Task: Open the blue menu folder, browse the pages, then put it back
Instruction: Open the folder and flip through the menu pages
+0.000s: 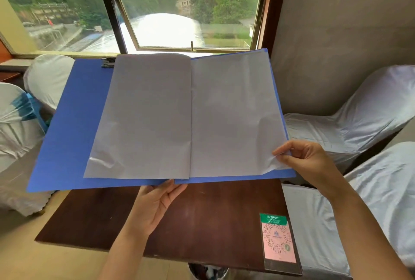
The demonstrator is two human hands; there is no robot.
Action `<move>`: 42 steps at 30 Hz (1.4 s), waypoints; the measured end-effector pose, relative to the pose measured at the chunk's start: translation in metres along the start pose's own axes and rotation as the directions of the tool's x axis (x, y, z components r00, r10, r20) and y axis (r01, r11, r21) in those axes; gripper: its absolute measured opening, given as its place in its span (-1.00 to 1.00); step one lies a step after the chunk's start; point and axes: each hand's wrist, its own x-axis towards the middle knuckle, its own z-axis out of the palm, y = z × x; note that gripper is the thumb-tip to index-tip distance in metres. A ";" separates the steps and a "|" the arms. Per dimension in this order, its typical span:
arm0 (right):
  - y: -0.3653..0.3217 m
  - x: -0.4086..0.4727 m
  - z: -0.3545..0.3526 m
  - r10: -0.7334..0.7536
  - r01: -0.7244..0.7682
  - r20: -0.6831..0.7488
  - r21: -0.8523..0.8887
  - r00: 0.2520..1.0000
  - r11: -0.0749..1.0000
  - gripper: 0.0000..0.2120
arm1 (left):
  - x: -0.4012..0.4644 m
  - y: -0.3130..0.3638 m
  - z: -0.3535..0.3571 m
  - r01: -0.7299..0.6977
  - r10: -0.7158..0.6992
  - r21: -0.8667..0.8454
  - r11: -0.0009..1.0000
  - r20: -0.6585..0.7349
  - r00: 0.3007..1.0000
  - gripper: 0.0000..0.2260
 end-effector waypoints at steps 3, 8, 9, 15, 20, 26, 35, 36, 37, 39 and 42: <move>0.001 0.000 0.010 -0.072 0.060 -0.105 -0.112 0.992 0.992 -0.90 | -0.001 0.001 -0.001 0.004 -0.004 -0.020 1.000 -0.011 1.000 -0.72; -0.013 -0.006 0.028 -0.222 0.063 -0.321 -0.440 0.921 0.896 -0.83 | -0.002 0.003 0.001 -0.006 0.005 -0.008 1.000 -0.024 1.000 -0.71; -0.016 -0.008 0.029 -0.285 0.110 -0.323 -0.467 0.903 0.877 -0.85 | -0.002 0.003 0.001 -0.008 0.008 -0.008 1.000 -0.025 1.000 -0.71; -0.033 -0.012 0.051 0.042 0.129 -0.285 0.551 0.958 0.824 -0.56 | -0.002 0.004 0.002 -0.022 0.021 -0.016 1.000 -0.022 1.000 -0.71; -0.038 -0.003 0.080 0.197 -0.057 -0.196 0.554 0.961 0.830 -0.70 | -0.004 0.001 0.003 -0.013 0.013 -0.016 1.000 -0.016 1.000 -0.69; -0.052 0.002 0.143 -0.159 0.160 0.020 -0.047 0.987 0.986 -0.63 | -0.007 -0.005 0.014 -0.011 0.011 -0.002 1.000 0.016 1.000 -0.57; -0.040 -0.002 0.191 -0.326 0.495 0.378 -0.560 0.866 0.665 -0.49 | -0.009 -0.007 0.015 -0.093 0.089 0.033 0.995 0.121 0.989 -0.59; -0.039 -0.004 0.193 -0.323 0.516 0.406 -0.600 0.855 0.611 -0.52 | -0.009 -0.008 0.012 -0.084 0.083 0.005 0.996 0.122 0.989 -0.59; -0.037 -0.005 0.195 -0.319 0.534 0.430 -0.629 0.844 0.565 -0.54 | -0.009 -0.009 0.008 -0.060 0.062 -0.023 0.998 0.114 0.992 -0.59; -0.036 -0.007 0.195 -0.310 0.560 0.468 -0.652 0.828 0.512 -0.53 | -0.009 -0.009 0.003 -0.024 0.028 -0.047 0.999 0.097 0.995 -0.62; -0.034 -0.007 0.193 -0.309 0.569 0.480 -0.640 0.821 0.516 -0.53 | -0.010 -0.008 0.004 -0.014 0.016 -0.020 1.000 0.097 0.995 -0.64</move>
